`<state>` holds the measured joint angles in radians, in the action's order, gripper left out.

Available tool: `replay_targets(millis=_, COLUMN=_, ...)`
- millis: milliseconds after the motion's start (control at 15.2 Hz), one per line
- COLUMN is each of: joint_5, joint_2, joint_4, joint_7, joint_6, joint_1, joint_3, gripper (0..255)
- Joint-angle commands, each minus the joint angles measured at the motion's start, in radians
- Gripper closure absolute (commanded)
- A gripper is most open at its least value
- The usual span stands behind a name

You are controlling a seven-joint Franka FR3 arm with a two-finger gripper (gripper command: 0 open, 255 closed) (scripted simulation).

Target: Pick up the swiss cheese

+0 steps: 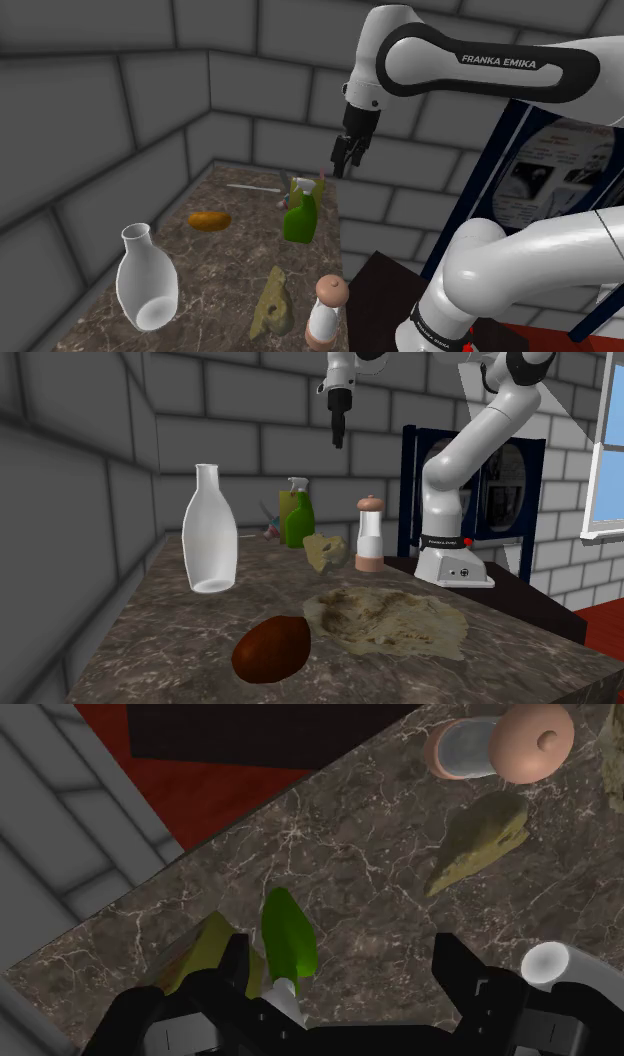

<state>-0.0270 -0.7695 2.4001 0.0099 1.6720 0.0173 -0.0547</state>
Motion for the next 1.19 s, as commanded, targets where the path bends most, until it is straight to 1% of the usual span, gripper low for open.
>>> replay_targets(millis=0, joint_5=0.000, joint_2=0.000, joint_4=0.000, joint_7=0.000, joint_6=0.000, joint_1=0.000, joint_3=0.000, gripper=0)
replay_targets(millis=330, joint_5=-0.112, joint_2=-0.072, joint_4=0.190, joint_7=0.147, joint_6=0.150, joint_1=0.003, joint_3=-0.045, gripper=0)
replay_targets(millis=660, joint_5=-0.246, joint_2=-0.101, joint_4=0.351, joint_7=0.293, joint_6=0.328, joint_1=0.028, joint_3=-0.115, gripper=0)
replay_targets(millis=924, joint_5=-0.373, joint_2=-0.074, joint_4=0.451, joint_7=0.407, joint_6=0.502, joint_1=0.068, joint_3=-0.189, gripper=0)
replay_targets(millis=1122, joint_5=-0.481, joint_2=-0.010, joint_4=0.501, joint_7=0.486, joint_6=0.657, joint_1=0.110, joint_3=-0.252, gripper=0)
